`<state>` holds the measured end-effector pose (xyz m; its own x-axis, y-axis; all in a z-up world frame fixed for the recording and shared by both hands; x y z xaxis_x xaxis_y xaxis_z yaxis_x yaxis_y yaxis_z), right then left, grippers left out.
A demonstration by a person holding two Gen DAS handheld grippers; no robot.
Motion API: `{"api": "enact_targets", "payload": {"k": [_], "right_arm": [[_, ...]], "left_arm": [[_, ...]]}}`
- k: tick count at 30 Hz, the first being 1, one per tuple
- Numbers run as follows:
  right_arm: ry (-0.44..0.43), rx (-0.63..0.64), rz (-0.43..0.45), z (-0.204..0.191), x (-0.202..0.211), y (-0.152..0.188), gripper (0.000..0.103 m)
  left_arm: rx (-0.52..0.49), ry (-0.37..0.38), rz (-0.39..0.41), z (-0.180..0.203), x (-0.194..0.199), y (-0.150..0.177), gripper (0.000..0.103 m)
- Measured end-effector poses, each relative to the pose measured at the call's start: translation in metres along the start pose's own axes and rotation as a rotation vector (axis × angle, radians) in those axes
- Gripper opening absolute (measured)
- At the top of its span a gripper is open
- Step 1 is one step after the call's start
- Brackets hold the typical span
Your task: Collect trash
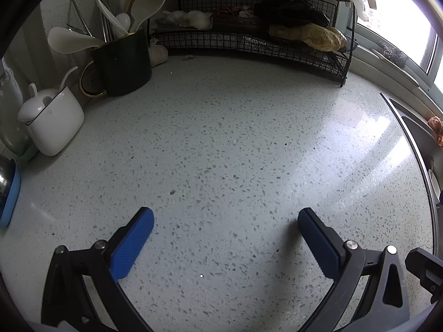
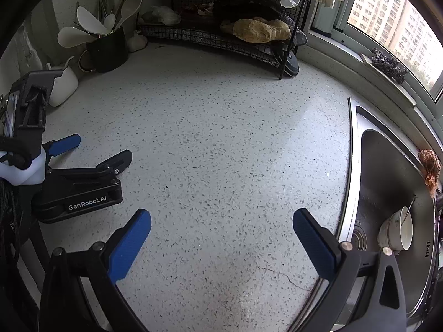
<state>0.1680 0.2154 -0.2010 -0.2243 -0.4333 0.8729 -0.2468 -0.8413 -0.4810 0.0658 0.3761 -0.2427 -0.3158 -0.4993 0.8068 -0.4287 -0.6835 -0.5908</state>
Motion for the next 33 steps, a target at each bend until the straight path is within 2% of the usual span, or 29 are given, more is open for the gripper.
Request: {"api": "enact_targets", "payload": {"k": [12,26,33], "right_arm": [[0.005,0.003,-0.014,0.002,-0.005,0.011,0.102],[-0.012,-0.032,-0.045,0.001,-0.020,0.018,0.102],[0.000,-0.062,-0.005,0.008,-0.023,0.014,0.102]], "left_arm": [[-0.049,0.038,0.001,0.003,-0.003,-0.003,0.103],[-0.049,0.037,0.000,0.003,-0.004,-0.003,0.103],[-0.038,0.011,-0.007,0.003,-0.007,-0.009,0.103]]}}
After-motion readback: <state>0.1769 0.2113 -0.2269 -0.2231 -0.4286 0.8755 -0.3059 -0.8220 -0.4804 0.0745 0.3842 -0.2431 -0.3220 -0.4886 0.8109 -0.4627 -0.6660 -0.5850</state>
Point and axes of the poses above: each gripper's, at about its wrist camera, not at the fingertips, and x roughly against the way its jaws point, z to its right, y to its underside, the point moved 8 cm from there along -x, roughly the way its jaws point
